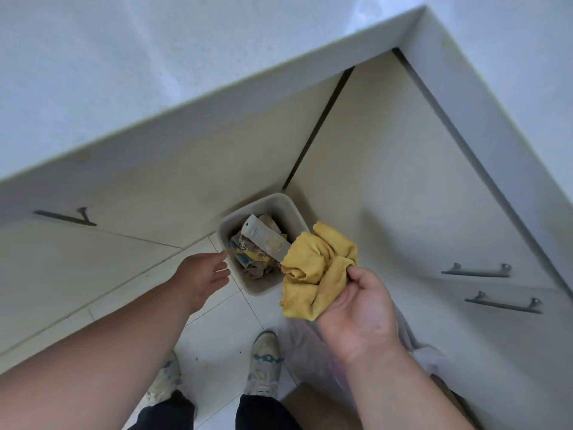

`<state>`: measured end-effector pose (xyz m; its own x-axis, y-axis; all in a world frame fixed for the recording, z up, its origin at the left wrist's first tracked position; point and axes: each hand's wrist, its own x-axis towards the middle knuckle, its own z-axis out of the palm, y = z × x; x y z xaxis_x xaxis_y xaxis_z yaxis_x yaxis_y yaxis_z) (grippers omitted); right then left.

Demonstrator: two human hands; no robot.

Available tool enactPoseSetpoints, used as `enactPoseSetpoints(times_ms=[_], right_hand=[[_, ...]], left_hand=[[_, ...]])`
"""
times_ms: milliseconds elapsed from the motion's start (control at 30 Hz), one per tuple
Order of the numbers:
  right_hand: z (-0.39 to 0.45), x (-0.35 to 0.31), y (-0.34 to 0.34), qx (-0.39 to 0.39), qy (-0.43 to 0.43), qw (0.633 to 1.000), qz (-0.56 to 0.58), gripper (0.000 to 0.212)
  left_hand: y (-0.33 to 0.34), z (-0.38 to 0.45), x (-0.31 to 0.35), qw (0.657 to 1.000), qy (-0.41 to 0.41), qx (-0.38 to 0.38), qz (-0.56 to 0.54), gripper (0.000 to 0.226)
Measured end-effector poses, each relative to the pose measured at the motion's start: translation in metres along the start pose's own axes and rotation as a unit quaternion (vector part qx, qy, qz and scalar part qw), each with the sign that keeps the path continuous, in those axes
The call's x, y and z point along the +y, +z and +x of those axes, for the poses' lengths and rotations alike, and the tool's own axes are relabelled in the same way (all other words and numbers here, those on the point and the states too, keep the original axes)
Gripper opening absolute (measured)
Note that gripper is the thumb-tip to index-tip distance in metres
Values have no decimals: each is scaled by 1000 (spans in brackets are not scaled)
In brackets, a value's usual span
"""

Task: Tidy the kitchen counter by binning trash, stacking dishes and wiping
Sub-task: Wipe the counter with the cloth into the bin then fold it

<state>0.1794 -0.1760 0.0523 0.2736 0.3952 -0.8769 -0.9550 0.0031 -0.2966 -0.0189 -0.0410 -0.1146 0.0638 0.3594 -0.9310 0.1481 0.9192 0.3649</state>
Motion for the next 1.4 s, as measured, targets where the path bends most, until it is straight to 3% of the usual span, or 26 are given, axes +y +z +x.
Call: enactPoseSetpoints(times_ms=[233,400,533,700,833,967,1300,1400], right_hand=[[-94,5,52,-40,24,997,-55,49],[-198,5,111,-122,35,986,-109,51],[-270,6,159,-201,36,966,-161,58],[-352,10,215,-310,47,926,-209,77],[-399,34,244,-369,85,889,-257,79],[-441,86,262,-424,144,824,-348,71],[-495,265,286,-477,267,665,-509,55],[-499,332,306,-472,276,653,-524,57]], left_hand=[[-26,-150,16,995,2,-87,48,37],[-40,-305,56,985,55,-162,-2,58],[-62,-414,102,974,146,-153,-79,79],[-108,-517,133,951,243,-110,-159,85],[-146,-570,133,929,295,-68,-216,87],[-196,-605,116,914,314,-16,-256,85],[-369,-644,50,869,342,82,-347,53],[-440,-640,43,855,347,92,-375,53]])
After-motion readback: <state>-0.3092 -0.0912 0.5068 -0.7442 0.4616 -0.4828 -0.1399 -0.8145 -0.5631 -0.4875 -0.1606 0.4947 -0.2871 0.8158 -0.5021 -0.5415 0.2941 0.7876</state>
